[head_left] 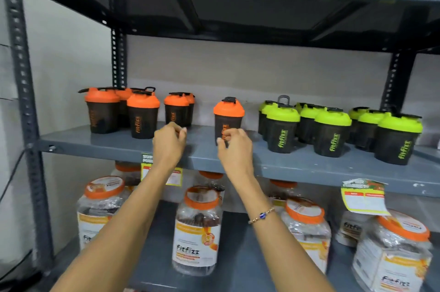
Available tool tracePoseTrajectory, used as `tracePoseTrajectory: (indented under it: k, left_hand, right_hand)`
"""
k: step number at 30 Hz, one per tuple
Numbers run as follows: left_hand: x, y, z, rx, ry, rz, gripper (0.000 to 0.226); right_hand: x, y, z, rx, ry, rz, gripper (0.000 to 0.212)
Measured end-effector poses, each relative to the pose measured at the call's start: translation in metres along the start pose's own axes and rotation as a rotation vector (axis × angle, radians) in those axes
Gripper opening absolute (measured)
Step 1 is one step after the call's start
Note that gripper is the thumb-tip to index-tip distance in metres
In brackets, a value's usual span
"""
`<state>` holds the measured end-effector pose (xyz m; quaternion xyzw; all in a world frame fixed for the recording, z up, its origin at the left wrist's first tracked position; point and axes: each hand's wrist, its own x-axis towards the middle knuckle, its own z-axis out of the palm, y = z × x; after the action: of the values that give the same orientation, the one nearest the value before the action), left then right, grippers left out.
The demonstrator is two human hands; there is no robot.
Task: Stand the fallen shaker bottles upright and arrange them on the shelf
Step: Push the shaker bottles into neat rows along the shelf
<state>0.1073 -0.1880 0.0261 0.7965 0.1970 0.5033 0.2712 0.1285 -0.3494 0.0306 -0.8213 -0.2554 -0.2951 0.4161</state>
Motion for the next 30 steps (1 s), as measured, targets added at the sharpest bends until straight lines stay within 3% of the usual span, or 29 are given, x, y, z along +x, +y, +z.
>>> tracePoseTrajectory:
  k: [4,6,10,12,17,21,30]
  left_hand:
    - [0.035,-0.06,-0.047,0.08,0.244,-0.027,0.022]
    - [0.057,-0.089,-0.068,0.086,0.28,-0.128,0.037]
    - [0.111,-0.147,-0.103,0.154,0.019,-0.296,0.088]
    - [0.129,-0.164,-0.114,0.163,-0.134,-0.338,0.101]
    - [0.14,-0.18,-0.117,0.04,-0.265,-0.334,0.09]
    - [0.139,-0.186,-0.112,0.122,-0.297,-0.299,0.078]
    - [0.136,-0.192,-0.107,0.177,-0.283,-0.285,0.072]
  right_hand:
    - [0.017,-0.058,0.062,0.092,-0.13,-0.018,0.032]
    - [0.027,-0.083,0.089,0.116,-0.195,0.053,0.036]
    - [0.039,-0.121,0.137,0.1,-0.303,0.134,0.056]
    - [0.038,-0.134,0.154,0.066,-0.329,0.152,0.069]
    - [0.035,-0.158,0.179,-0.036,-0.29,0.256,0.092]
    - [0.037,-0.168,0.196,0.055,-0.192,0.396,0.105]
    - [0.048,-0.163,0.205,-0.004,-0.137,0.463,0.093]
